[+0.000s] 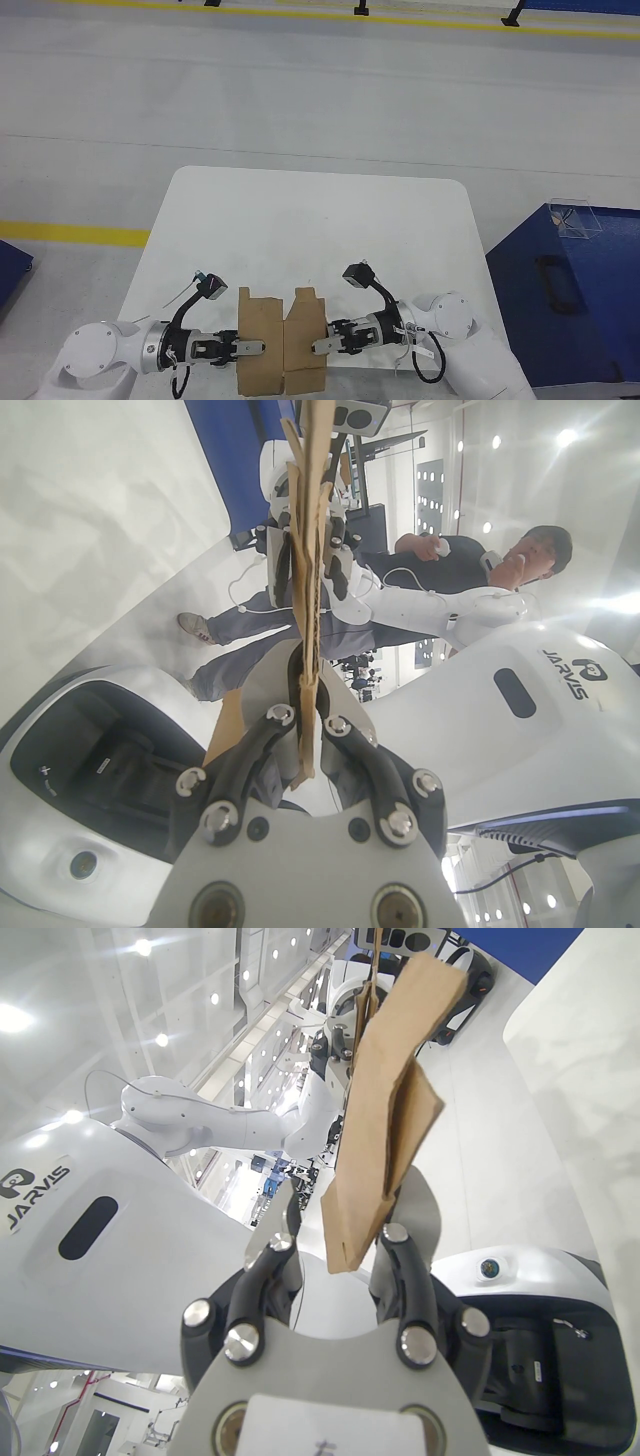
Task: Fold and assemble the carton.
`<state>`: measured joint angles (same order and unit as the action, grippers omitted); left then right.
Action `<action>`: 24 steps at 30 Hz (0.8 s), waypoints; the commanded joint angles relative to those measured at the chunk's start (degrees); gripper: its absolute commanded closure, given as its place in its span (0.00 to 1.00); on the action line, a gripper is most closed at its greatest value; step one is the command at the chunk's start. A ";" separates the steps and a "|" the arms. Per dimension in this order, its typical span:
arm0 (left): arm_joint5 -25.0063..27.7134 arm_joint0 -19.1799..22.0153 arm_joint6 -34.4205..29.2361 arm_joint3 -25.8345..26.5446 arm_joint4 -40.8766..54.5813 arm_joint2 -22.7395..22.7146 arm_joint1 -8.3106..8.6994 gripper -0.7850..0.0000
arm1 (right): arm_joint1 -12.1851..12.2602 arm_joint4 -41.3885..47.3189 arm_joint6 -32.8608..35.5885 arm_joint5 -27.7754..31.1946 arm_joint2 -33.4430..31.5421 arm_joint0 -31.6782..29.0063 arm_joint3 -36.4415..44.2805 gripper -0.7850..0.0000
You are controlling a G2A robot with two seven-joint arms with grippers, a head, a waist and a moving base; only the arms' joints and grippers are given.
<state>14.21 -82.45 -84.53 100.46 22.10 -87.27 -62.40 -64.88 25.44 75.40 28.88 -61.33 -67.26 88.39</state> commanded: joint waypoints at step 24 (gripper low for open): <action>29.86 2.50 24.32 -9.45 27.89 19.66 -5.84 1.00 | 1.39 -20.00 -26.65 24.87 -11.33 -10.24 10.15 0.00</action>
<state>43.77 -80.31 -60.58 91.58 50.53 -68.21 -68.11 -63.43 6.29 49.53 53.63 -72.98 -77.30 98.48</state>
